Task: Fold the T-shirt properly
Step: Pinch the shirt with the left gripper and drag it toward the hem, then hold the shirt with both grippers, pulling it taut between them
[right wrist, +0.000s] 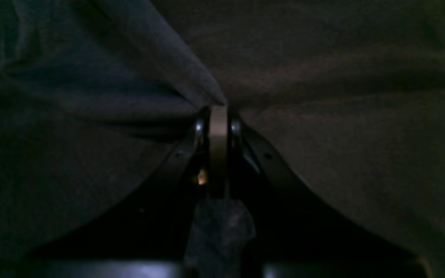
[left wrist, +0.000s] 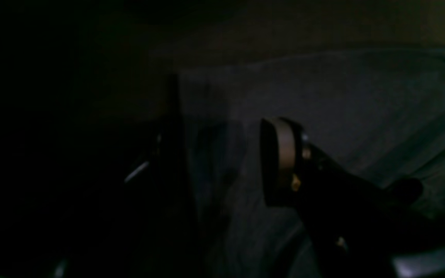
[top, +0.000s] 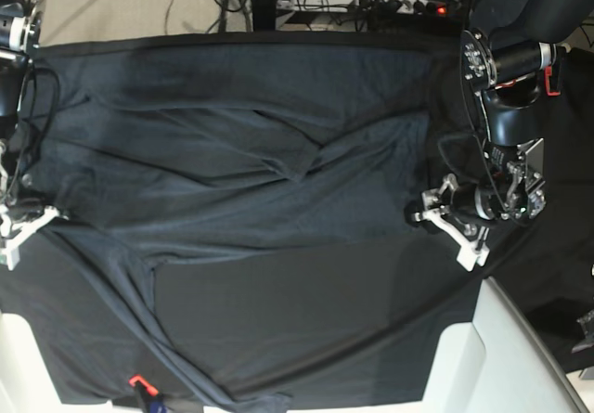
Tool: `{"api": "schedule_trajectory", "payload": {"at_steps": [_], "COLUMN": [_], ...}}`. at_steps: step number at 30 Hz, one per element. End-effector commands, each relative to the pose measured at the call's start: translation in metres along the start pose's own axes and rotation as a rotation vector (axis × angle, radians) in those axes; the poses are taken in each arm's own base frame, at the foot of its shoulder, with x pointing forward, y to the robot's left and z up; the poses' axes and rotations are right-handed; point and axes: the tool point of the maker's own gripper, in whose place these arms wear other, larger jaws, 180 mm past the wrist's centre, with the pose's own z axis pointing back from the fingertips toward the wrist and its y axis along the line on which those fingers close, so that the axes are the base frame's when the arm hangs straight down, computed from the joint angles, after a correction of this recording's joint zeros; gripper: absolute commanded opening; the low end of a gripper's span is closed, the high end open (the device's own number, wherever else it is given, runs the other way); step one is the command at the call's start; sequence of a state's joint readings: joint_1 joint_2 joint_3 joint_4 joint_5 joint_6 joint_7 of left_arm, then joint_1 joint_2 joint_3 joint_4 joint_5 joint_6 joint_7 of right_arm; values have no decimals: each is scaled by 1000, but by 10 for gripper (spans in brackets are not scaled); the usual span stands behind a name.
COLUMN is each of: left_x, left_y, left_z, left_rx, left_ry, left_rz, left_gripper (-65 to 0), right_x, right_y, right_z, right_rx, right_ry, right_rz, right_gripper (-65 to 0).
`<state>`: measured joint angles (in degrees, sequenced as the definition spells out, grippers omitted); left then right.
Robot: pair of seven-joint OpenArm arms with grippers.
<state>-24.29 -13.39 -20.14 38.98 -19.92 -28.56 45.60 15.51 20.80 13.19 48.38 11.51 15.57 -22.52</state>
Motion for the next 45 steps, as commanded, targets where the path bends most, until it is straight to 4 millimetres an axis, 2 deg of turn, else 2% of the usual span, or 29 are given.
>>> {"api": "schedule_trajectory", "payload": {"at_steps": [1,7,9,11,15,19,20,27,34,45], "left_x": [19,26,21,25,10,14,15,57,87,118], "left_y": [3,2,4,4,8,9,9,-3,-31,-39], "left_z": [7,8,5,1,-9,-9,-9,0,11,39], "left_rx": [7,8,6,2,-5,-4,-5,-18,-18,6], "left_ry": [-42,-51,-38,-71,-76,-102,-104,-161,-158,-201], "left_rz": [-10,-12,3,19,74,78,77,37,-141,-219], "left_gripper": [-339,-342,-385,-453,-566,-650,-650,-650,-650,-650], "right_x": [27,27,27,27,28,28,28,31,43,75], "right_y": [-10,-10,-10,-10,-10,-11,-11,-9,-9,-9], "right_z": [5,5,5,5,5,5,5,5,6,10], "right_rx": [-18,-18,-18,-18,-18,-19,-19,-17,-17,-16], "right_ry": [-65,-65,-65,-67,-68,-69,-69,-76,-137,-230], "right_rz": [3,3,3,3,3,2,2,5,9,7], "right_gripper": [-644,-644,-644,-644,-644,-644,-644,-644,-644,-644]}}
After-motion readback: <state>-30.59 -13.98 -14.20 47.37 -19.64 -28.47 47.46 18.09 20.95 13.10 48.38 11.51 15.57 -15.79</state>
